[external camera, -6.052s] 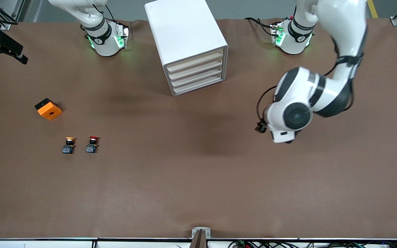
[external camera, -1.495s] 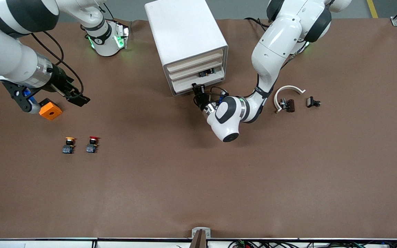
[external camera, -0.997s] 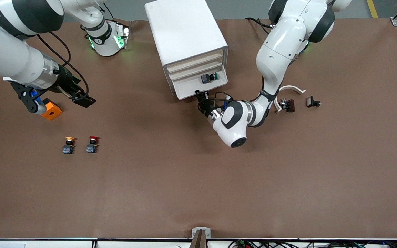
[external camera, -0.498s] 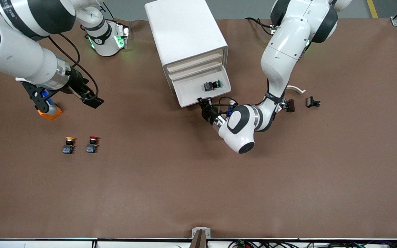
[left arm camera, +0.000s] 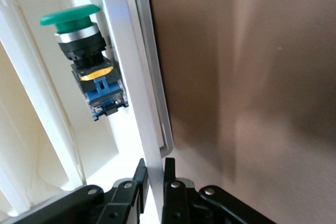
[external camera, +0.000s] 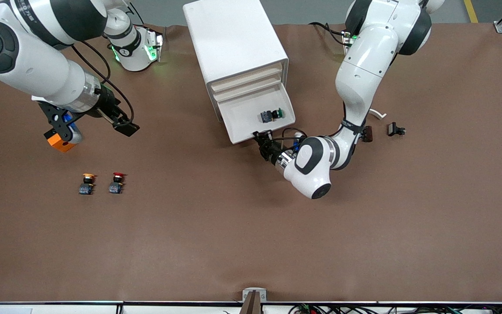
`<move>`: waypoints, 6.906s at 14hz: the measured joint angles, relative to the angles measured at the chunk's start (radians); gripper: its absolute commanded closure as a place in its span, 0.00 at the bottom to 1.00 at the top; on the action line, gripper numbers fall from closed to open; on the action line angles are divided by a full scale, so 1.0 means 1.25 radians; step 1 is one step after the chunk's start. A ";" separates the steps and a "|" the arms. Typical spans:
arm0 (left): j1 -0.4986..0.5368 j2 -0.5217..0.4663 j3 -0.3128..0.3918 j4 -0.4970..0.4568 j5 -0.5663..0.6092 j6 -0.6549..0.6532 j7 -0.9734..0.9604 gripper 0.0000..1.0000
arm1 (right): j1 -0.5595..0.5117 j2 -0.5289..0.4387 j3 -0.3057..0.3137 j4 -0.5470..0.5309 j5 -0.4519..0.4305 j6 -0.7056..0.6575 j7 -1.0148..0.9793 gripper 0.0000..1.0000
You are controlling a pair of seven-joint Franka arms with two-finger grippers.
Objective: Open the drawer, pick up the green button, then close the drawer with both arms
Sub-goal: 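Pull the drawer open with the left gripper while the right gripper approaches, then reach the right gripper into the drawer while the left gripper withdraws, then grasp and lift the green button with the right gripper, then push the drawer shut with the left gripper while the right gripper carries the button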
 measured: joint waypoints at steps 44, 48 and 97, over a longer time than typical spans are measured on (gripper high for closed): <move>0.278 -0.691 0.050 -0.163 0.828 0.037 1.358 0.00 | 0.474 0.416 0.003 0.098 0.041 0.378 0.673 0.00; 0.287 -0.740 0.049 -0.257 0.828 0.090 1.415 0.00 | 0.476 0.432 0.003 0.102 0.041 0.402 0.673 0.00; 0.101 -0.248 -0.280 -0.300 0.777 0.433 0.961 0.00 | 0.015 0.027 -0.027 -0.266 -0.025 0.397 -0.811 1.00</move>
